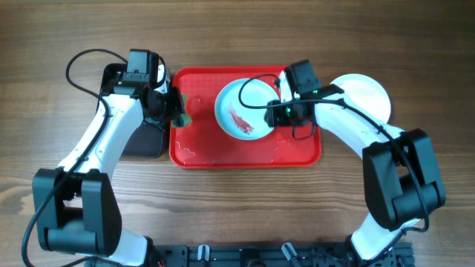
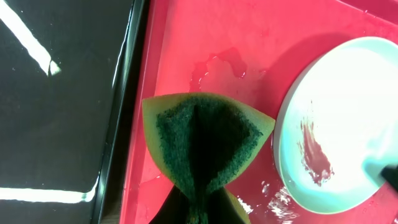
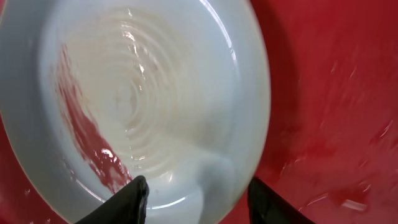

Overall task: Clean dirty plates on tray and stack at the side
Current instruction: 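Grasp the rim of the last sauced plate on the red tray with right gripper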

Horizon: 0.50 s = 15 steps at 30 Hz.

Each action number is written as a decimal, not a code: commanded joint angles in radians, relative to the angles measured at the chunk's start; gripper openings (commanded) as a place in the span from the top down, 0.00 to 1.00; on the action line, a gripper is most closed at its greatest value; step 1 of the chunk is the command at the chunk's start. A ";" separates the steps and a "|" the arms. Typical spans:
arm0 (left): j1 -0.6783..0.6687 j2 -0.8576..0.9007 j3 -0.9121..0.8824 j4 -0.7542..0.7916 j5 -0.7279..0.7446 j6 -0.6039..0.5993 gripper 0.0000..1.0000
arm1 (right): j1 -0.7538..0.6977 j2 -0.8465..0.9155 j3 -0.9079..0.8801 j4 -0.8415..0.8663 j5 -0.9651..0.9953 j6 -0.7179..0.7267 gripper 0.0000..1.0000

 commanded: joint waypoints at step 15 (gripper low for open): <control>-0.004 -0.014 0.019 0.000 0.006 -0.009 0.96 | -0.007 0.152 0.024 0.300 0.129 -0.314 0.53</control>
